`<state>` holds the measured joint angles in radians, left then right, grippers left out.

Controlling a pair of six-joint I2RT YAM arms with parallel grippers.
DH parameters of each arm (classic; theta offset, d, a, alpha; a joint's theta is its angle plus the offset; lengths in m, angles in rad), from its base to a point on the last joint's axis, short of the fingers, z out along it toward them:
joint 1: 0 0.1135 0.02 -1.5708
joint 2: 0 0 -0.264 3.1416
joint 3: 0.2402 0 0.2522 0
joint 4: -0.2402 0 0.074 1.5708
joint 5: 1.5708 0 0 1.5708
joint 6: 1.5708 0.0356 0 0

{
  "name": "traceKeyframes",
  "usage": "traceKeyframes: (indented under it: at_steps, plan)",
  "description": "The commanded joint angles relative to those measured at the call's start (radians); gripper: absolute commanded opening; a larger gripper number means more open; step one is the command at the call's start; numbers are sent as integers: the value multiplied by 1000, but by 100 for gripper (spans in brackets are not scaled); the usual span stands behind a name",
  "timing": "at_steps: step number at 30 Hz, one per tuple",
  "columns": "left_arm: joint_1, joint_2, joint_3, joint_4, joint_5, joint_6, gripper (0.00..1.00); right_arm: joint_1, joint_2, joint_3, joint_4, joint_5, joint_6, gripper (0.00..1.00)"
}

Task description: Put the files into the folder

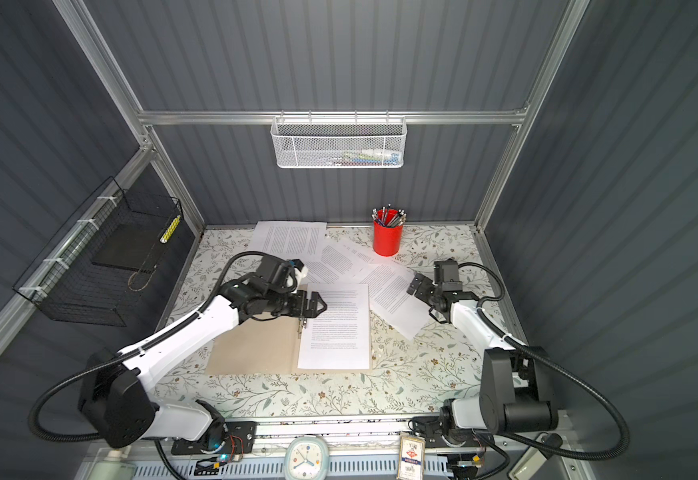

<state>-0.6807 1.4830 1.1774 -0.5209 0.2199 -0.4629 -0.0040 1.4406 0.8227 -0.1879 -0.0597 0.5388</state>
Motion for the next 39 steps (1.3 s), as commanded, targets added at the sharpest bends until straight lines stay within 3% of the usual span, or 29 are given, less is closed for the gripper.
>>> traceKeyframes:
  at_steps: [1, 8, 16, 21, 28, 39]
  plan:
    - [-69, 116, 94, 92, 26, -70, 100, -77, 85, 52, 2, -55, -70, 99]
    - [-201, 445, 404, 103, 23, -91, 99, -189, 221, 125, 51, -186, -3, 99]
    - [-279, 817, 817, 51, 73, -97, 99, -216, 168, 98, 60, -242, 45, 99]
    - [-302, 951, 956, 43, 102, -112, 99, -236, 105, 49, 59, -220, 47, 99]
    - [-322, 1002, 969, 58, 144, -129, 99, -252, 66, 32, 54, -214, 47, 99]
    - [-322, 959, 798, 57, 121, -134, 100, -253, 117, 77, 25, -242, 44, 99]
